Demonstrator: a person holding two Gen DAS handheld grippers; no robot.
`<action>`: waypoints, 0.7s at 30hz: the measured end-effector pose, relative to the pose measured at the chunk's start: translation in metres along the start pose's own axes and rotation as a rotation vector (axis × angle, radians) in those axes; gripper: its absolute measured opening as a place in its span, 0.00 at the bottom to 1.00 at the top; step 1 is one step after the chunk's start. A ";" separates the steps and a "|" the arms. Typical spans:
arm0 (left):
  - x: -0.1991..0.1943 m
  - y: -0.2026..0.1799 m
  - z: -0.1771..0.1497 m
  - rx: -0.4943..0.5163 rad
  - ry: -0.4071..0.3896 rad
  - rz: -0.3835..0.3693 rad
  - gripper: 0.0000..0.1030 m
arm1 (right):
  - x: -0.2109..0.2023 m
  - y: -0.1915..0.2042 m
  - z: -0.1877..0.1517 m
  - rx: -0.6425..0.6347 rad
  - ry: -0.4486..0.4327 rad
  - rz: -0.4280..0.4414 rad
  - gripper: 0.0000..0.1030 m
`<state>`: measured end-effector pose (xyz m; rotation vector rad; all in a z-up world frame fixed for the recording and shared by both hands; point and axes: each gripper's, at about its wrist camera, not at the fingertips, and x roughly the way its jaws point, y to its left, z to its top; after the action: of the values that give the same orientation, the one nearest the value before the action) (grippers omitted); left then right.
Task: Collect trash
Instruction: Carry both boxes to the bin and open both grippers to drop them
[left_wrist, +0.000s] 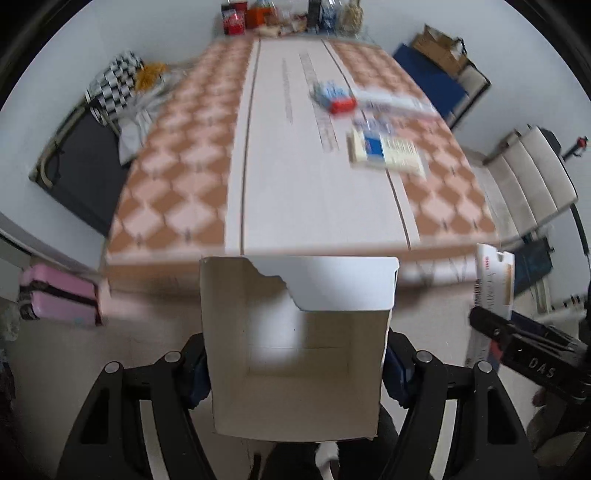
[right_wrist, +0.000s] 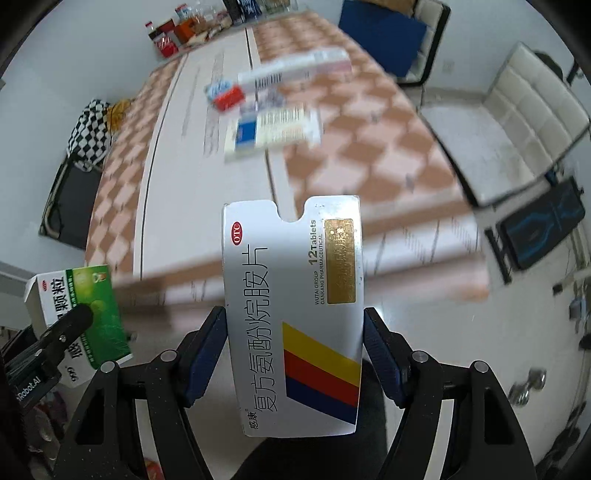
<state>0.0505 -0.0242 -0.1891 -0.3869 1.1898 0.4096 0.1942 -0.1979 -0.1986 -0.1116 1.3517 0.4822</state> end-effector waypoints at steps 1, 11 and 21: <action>0.006 0.000 -0.014 0.005 0.028 -0.008 0.68 | 0.001 -0.003 -0.012 0.004 0.015 0.001 0.72; 0.138 -0.002 -0.100 -0.051 0.251 -0.040 0.68 | 0.104 -0.048 -0.125 0.050 0.243 -0.027 0.72; 0.333 -0.009 -0.127 -0.059 0.379 -0.072 0.68 | 0.266 -0.090 -0.159 0.098 0.318 -0.043 0.72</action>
<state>0.0576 -0.0608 -0.5435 -0.5747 1.5288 0.3166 0.1217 -0.2629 -0.5057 -0.1412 1.6786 0.3710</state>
